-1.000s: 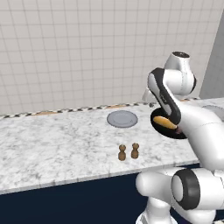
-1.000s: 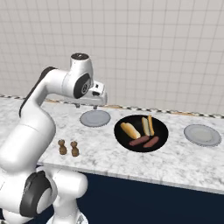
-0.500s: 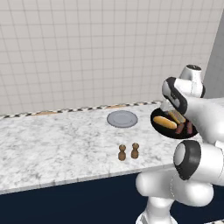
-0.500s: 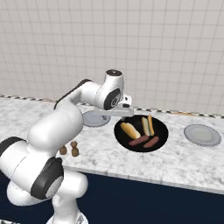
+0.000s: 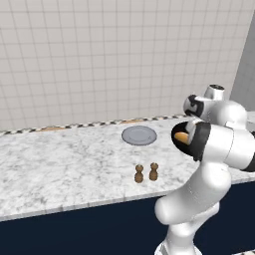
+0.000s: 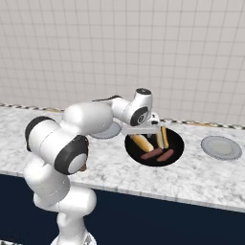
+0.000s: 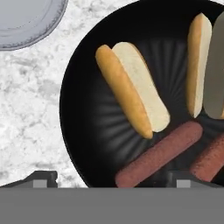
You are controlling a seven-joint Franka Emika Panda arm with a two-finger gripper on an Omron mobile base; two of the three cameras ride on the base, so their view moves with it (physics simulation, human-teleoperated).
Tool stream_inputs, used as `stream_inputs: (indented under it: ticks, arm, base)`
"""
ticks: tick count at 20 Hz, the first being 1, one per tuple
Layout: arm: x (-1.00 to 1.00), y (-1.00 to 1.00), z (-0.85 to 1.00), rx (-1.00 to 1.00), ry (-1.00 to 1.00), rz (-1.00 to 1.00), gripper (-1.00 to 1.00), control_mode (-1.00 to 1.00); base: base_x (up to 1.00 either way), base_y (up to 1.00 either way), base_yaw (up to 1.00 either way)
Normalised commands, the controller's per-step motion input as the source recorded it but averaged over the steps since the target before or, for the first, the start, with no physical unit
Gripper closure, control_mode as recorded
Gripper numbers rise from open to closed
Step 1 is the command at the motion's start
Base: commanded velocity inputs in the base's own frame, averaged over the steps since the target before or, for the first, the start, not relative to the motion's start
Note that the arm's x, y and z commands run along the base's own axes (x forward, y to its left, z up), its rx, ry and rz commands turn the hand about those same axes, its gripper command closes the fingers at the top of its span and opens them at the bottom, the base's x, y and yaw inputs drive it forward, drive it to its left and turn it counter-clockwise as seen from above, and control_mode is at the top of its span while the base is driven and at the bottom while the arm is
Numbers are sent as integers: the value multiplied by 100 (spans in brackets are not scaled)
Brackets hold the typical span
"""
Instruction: Place one bun and one sausage from the bowl on each plate.
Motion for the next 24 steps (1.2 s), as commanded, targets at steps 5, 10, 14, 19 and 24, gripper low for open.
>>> stream_inputs:
  ticks: [5, 10, 14, 19, 24]
  arm:
    - [54, 0, -45, -2, 7, 0, -100, -100]
    - [39, 0, -41, -2, 9, 1, -100, -100]
    - [39, 0, -49, -11, 1, 0, -100, -100]
    - [24, -5, -35, -4, 4, 0, -100, -100]
    - [2, -11, -29, -1, 3, 1, 100, -100]
  base:
    - [0, 0, 0]
    - [0, 0, 0]
    - [0, 0, 0]
    - [0, 0, 0]
    - [0, 0, 0]
